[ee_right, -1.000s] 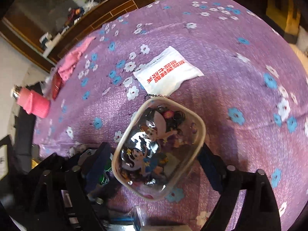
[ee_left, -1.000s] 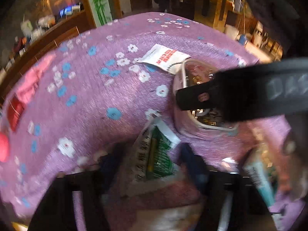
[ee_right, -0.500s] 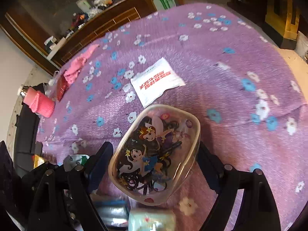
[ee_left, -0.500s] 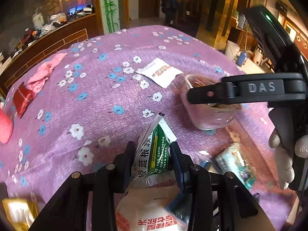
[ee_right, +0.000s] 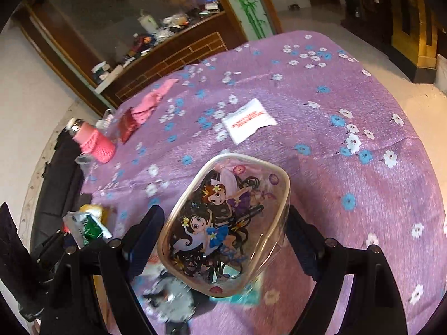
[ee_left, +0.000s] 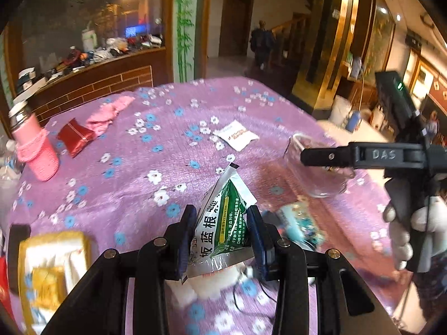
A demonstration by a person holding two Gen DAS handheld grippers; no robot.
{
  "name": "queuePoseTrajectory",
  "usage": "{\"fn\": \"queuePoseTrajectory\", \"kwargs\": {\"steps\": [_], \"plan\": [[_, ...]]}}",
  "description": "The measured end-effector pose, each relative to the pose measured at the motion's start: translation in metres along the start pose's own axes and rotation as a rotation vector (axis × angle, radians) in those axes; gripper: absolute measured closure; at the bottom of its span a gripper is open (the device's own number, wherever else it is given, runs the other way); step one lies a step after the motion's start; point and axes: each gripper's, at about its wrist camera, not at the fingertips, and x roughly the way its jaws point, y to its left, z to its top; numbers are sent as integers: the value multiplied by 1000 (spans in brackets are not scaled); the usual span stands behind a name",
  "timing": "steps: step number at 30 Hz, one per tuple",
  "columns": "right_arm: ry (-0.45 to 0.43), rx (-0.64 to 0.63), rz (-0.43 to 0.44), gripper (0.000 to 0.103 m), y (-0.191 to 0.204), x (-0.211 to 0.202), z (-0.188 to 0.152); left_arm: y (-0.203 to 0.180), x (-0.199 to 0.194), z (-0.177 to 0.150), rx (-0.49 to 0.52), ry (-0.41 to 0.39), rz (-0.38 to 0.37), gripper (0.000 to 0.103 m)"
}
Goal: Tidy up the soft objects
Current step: 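Carry the cartoon pouch and green-white sachet over the foam box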
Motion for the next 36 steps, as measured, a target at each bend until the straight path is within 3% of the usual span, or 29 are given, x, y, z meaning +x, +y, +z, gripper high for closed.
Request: {"fn": "queuePoseTrajectory", "kwargs": {"steps": [8,18,27,36], "plan": [[-21,-79,94,18,45,-32,-27,20,-81,-48,-106,-76,7,64],[31,-202,204,18,105,-34,-65,82,-155,-112,-296,-143,136,64],[127,-298,264,17,161,-1,-93,97,-160,-176,-375,-120,200,64],[214,-371,311,17,217,36,-114,110,-140,-206,-419,-58,242,64]]}}
